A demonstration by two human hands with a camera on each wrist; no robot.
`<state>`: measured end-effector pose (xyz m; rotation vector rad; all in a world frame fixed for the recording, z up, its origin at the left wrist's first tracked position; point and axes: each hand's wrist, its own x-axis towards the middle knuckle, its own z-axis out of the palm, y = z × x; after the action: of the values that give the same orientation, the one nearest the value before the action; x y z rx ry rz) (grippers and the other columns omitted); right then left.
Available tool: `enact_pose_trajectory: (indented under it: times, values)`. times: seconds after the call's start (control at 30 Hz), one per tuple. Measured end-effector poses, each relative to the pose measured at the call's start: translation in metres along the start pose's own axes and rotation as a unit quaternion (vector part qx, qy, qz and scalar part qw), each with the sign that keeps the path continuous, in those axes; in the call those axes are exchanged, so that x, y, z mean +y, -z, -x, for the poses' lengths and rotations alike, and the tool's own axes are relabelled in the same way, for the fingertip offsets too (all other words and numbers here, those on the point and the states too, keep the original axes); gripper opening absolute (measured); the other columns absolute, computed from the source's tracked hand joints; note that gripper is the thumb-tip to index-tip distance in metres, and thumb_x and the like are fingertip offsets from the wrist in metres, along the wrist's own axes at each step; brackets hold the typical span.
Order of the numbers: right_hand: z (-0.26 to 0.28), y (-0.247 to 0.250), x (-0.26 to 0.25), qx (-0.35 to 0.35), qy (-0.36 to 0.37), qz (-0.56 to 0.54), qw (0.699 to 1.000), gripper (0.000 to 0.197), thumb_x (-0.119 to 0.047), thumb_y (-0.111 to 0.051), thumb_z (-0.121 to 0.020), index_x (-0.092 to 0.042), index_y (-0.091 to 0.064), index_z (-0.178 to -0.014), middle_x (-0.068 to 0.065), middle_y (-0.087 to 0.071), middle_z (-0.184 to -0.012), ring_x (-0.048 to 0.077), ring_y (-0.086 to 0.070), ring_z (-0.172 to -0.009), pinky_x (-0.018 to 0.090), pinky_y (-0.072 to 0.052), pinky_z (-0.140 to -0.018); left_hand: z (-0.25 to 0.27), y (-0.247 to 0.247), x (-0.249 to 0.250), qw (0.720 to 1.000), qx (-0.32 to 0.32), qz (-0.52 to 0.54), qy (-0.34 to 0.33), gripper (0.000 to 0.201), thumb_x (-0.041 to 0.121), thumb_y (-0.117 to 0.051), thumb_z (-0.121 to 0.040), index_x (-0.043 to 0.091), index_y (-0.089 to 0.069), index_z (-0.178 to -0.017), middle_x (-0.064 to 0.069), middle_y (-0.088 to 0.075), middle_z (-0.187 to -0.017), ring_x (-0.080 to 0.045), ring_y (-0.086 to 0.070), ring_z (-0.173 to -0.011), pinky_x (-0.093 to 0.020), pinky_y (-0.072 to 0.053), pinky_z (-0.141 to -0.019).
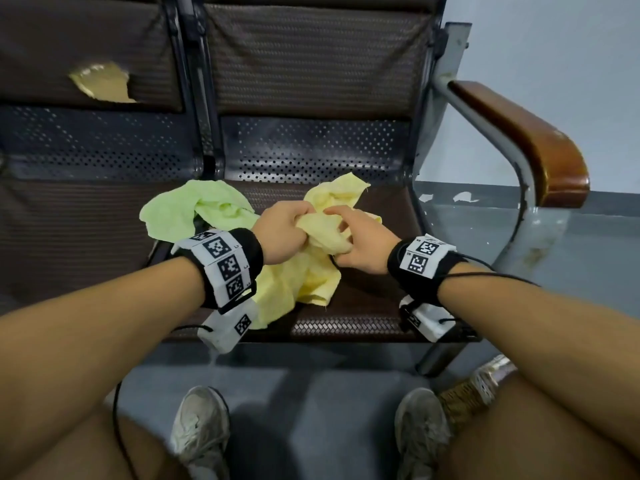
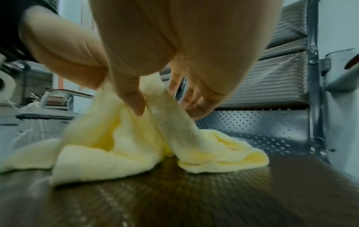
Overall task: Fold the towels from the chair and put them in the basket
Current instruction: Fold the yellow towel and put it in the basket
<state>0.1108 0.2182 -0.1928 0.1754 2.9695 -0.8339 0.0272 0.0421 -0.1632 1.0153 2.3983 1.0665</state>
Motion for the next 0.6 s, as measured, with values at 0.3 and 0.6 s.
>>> enact_pose_trajectory:
  times: [0.3, 0.6]
  values:
    - [0.0, 0.022, 0.006, 0.095, -0.069, 0.047, 0.992, 0.013, -0.014, -0.054, -0.082, -0.027, -0.056, -0.084, 0.002, -0.068, -0.09, 0.028, -0.062, -0.085, 0.041, -0.054, -0.073, 0.002, 0.01, 0.004, 0.996, -0.018, -0.07, 0.051, 0.042, 0.058, -0.072, -0.066, 0.024, -0.058, -0.086, 0.007, -0.063, -0.084, -0.014, -0.059, -0.079, -0.033, -0.046, -0.065]
    - [-0.002, 0.014, 0.009, 0.044, -0.112, 0.125, 0.985, 0.014, -0.023, -0.06, -0.086, -0.017, -0.064, -0.099, 0.004, -0.068, -0.095, 0.027, -0.064, -0.088, 0.037, -0.055, -0.076, -0.007, 0.021, 0.007, 0.987, 0.16, 0.0, 0.026, 0.02, 0.016, -0.041, -0.097, 0.02, -0.06, -0.099, 0.002, -0.064, -0.093, -0.022, -0.058, -0.089, -0.033, -0.045, -0.076]
